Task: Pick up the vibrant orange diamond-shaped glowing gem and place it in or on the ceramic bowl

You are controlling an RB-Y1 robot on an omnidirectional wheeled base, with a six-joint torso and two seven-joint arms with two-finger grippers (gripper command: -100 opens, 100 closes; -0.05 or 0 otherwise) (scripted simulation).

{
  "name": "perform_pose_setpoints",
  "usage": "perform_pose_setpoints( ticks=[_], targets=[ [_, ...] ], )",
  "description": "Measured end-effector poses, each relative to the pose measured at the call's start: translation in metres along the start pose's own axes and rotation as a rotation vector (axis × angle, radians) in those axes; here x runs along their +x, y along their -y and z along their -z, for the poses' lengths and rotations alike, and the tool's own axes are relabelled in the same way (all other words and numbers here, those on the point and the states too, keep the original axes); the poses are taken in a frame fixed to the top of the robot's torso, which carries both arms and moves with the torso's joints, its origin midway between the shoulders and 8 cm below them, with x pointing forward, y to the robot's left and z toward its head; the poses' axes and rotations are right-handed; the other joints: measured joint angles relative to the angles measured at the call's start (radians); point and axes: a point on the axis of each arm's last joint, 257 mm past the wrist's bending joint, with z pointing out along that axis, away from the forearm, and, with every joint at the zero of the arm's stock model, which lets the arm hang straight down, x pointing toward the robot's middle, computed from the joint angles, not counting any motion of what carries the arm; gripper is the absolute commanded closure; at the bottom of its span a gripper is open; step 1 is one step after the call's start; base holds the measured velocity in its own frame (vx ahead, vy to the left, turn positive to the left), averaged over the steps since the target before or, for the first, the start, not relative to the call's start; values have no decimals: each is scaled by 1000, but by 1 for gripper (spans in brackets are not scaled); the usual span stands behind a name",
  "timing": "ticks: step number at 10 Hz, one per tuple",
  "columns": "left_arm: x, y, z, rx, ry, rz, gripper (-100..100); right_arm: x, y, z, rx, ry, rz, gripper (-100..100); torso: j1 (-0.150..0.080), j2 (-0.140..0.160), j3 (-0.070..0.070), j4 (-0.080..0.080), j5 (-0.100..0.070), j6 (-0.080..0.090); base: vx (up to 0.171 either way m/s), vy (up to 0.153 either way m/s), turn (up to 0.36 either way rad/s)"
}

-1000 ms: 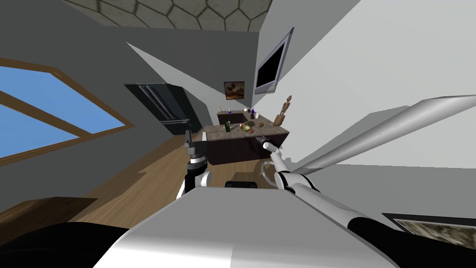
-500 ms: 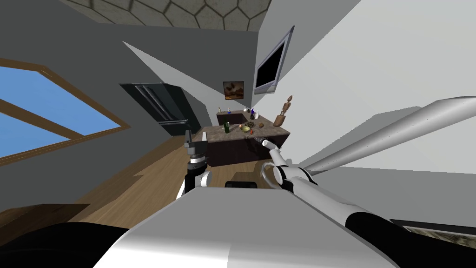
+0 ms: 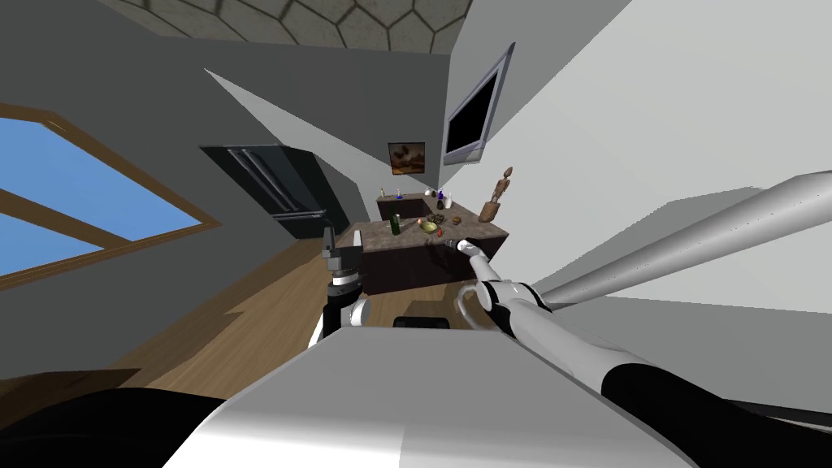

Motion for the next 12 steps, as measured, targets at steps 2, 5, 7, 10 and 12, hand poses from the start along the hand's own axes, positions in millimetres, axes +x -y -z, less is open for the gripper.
perform_pose_setpoints(
  ticks=[2, 5, 7, 10, 12],
  targets=[
    [0, 0, 0, 0, 0, 0, 0, -2, 7, -4, 21, 47, -31, -100, -2, -1, -1, -1, -1, 0, 104, -8, -8],
    [0, 0, 0, 0, 0, 0, 0, -5, 18, -4, 50, 125, -77, -100, 1, -4, -2, -1, 0, 0, 147, 28, -15],
    [0, 0, 0, 0, 0, 0, 0, -6, 22, -4, 63, 155, -95, -100, 0, -1, -1, -1, 0, 0, 114, 14, -5],
    [0, 0, 0, 0, 0, 0, 0, -4, 29, -3, 80, 205, -124, -100, 1, -3, -2, -1, 0, 0, 114, 21, -2],
    [0, 0, 0, 0, 0, 0, 0, -4, 30, -2, 81, 208, -127, -100, -1, 5, 2, 0, 0, 0, 49, 6, 16]
  ],
)
